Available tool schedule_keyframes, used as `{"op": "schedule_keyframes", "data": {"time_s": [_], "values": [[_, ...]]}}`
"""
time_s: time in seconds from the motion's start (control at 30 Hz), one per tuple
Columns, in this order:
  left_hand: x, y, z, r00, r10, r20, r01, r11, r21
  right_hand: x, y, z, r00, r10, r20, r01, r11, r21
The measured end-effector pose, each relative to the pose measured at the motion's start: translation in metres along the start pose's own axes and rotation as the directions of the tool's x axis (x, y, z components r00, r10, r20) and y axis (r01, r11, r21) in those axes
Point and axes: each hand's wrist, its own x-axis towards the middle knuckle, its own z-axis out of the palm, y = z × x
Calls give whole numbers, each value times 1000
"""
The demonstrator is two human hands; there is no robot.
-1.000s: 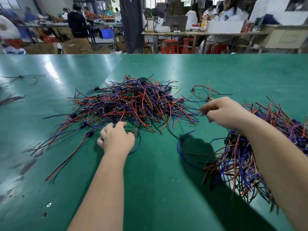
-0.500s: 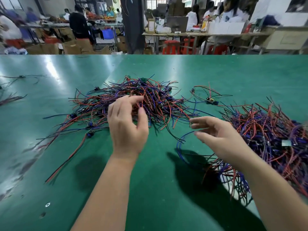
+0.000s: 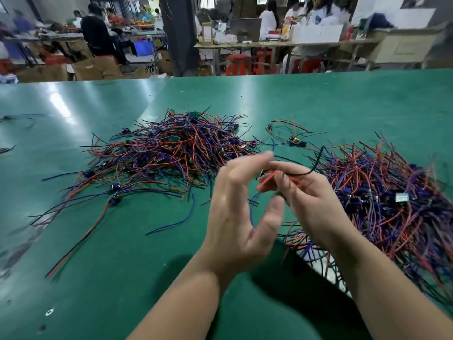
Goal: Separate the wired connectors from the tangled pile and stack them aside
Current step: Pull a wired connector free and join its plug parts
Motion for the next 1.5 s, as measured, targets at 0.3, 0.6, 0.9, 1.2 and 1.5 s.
{"op": "schedule_keyframes", "data": {"time_s": [0.3, 0.6, 0.9, 1.2, 1.5], "values": [[16, -16, -10, 516, -849, -116, 709, 499, -499, -3, 0, 1, 994, -16, 105, -8, 974, 227], [21, -25, -13, 430, -873, 233, 813, 261, -521, -10, -5, 11, 960, 15, 281, 11, 996, -94], [26, -35, -38, 533, -825, 188, 728, 334, -599, -9, -8, 2, 981, 50, 188, -39, 997, -63], [16, -22, -23, 645, -622, 444, 757, 442, -482, -1, -15, 3, 891, 449, 63, -440, 821, 365], [15, -25, -26, 646, -596, 477, 760, 446, -472, -4, -13, 1, 942, 335, -12, -311, 888, 338]]}}
